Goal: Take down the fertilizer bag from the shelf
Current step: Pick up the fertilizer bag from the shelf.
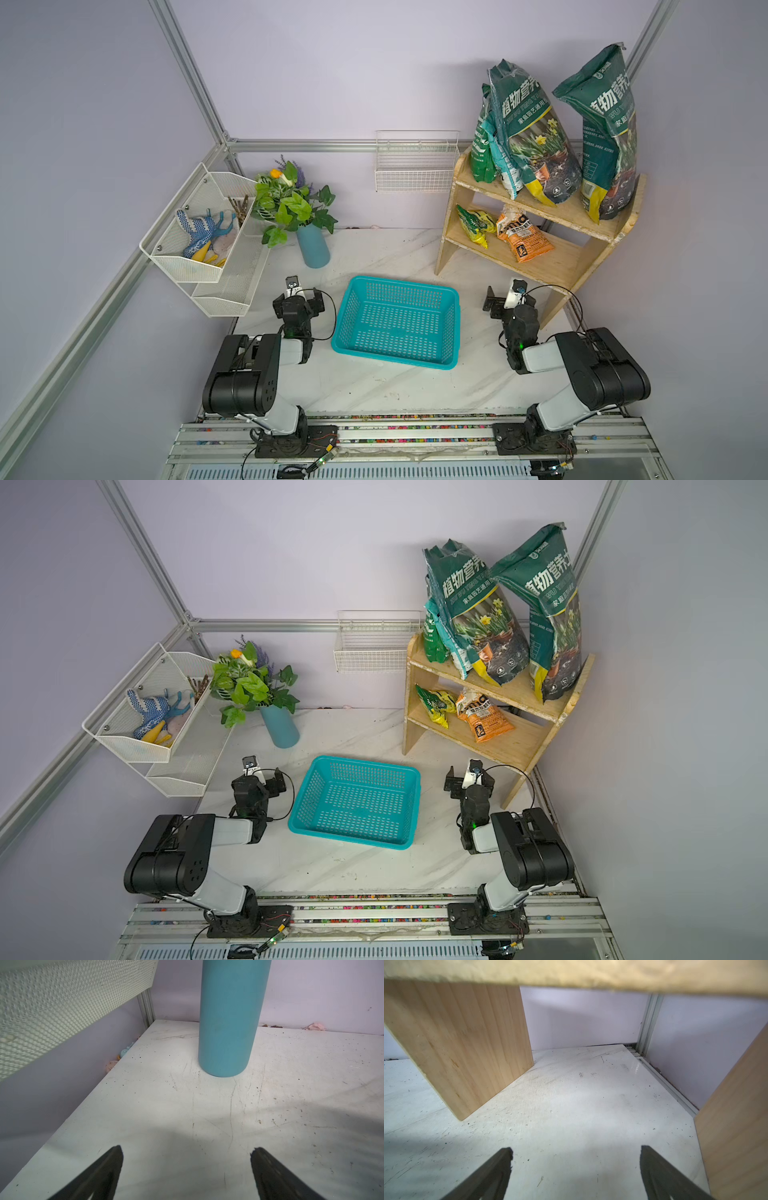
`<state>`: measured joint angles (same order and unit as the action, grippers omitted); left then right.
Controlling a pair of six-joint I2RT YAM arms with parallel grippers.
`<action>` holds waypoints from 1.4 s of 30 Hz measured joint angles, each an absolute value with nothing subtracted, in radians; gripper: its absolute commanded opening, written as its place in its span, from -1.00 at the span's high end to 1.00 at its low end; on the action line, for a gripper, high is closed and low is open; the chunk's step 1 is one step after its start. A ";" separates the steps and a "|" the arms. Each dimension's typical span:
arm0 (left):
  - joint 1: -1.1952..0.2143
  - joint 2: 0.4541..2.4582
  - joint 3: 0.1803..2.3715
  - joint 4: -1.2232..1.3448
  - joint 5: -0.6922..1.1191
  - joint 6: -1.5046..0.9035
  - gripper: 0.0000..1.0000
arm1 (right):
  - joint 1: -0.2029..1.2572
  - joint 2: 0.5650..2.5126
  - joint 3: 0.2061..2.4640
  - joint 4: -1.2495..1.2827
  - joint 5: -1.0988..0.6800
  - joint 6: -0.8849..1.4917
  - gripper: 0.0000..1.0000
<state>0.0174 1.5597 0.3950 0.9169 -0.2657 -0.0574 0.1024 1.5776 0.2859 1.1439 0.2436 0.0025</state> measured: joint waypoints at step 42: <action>-0.014 1.468 0.436 0.685 -0.280 -0.042 -1.00 | 0.120 1.296 0.263 1.021 0.206 -0.017 -1.00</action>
<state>-0.0139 1.4681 0.4358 0.6853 -0.2798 -0.0422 0.1204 1.2961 0.2626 1.0206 0.2058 -0.0170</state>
